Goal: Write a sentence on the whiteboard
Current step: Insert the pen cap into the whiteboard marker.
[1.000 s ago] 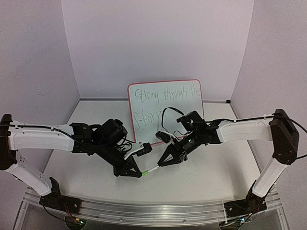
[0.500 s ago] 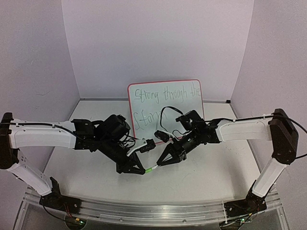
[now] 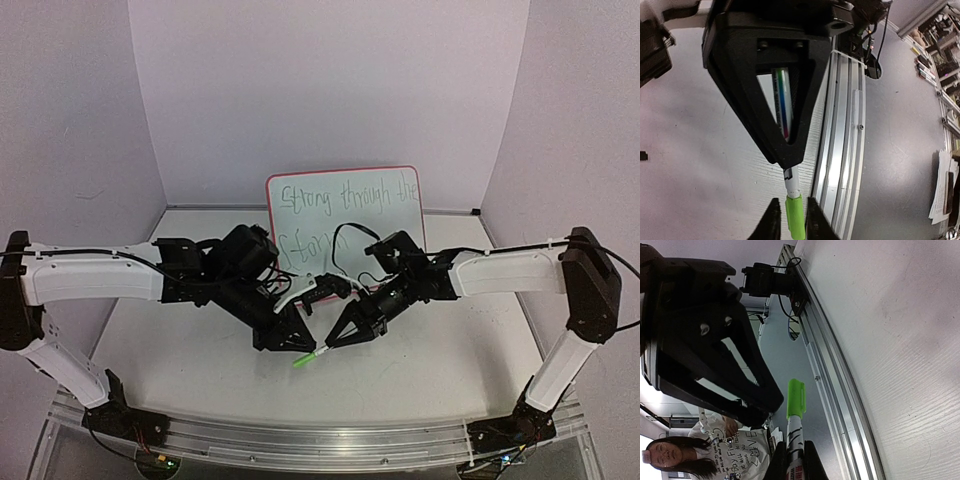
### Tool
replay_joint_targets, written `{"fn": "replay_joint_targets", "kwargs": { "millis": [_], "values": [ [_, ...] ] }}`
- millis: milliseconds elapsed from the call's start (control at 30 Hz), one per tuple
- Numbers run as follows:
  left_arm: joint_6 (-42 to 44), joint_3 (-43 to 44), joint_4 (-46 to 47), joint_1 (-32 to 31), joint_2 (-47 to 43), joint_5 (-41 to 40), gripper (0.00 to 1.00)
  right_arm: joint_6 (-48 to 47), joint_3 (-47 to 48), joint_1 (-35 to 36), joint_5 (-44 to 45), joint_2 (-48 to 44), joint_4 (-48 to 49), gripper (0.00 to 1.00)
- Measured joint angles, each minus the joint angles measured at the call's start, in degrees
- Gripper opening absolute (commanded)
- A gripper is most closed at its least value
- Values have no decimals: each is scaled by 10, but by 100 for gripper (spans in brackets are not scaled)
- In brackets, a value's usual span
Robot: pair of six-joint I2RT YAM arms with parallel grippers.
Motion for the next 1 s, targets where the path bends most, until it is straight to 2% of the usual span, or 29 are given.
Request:
{"fn": "replay_joint_targets", "kwargs": {
  "millis": [67, 233, 400, 600, 667, 1000],
  "values": [
    [-3, -2, -3, 0, -8, -9, 56, -2, 0, 0, 1, 0, 0, 0],
    [-33, -26, -4, 0, -62, -33, 80, -4, 0, 0, 2, 0, 4, 0],
    [-69, -55, 5, 0, -107, -40, 94, -5, 0, -3, 3, -6, 5, 0],
    [-106, -89, 11, 0, -105, -25, 94, -4, 0, -5, 3, -23, 7, 0],
    [-111, -91, 11, 0, -97, -17, 91, -3, 0, -5, 3, -28, 7, 0],
    [-119, -88, 21, 0, -55, 29, 57, 2, 0, -5, 1, -46, 8, 0]
  ]
}}
